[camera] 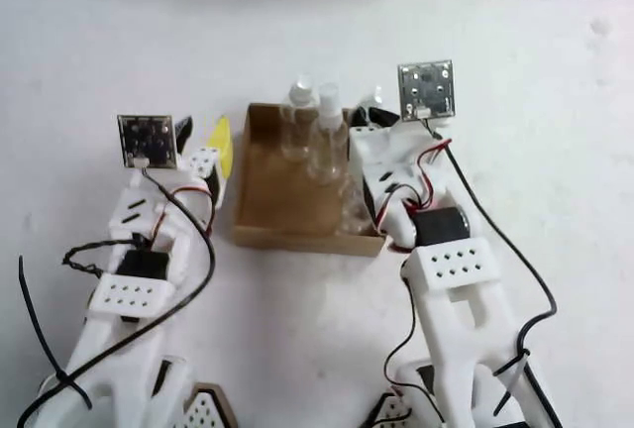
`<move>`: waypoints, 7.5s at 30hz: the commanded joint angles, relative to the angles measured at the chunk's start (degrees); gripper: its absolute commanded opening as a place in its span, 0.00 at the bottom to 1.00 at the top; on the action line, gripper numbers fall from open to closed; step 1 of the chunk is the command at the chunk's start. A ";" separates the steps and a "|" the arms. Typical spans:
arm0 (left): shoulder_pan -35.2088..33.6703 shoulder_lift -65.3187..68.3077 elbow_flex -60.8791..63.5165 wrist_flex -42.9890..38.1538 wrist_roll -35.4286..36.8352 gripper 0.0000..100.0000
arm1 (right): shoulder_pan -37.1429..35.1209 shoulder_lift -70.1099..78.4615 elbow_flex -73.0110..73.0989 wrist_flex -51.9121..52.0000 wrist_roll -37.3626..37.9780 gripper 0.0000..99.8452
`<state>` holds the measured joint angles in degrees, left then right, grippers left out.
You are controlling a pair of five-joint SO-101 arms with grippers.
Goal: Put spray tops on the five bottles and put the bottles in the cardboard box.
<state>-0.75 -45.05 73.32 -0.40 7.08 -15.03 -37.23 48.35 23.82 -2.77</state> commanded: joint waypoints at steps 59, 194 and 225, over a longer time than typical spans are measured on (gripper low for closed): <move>0.13 -1.71 -0.62 -1.49 -0.79 0.16 | -0.04 10.07 -10.64 6.73 2.99 0.02; 0.13 -1.45 -0.35 -1.49 -0.79 0.16 | 17.45 48.04 -25.85 11.56 27.52 0.02; 0.22 -1.63 -0.26 -1.49 -0.79 0.16 | 18.77 41.71 -36.40 19.74 26.90 0.21</move>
<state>-0.75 -45.05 73.32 -0.40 7.08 4.22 2.33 18.55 43.08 26.95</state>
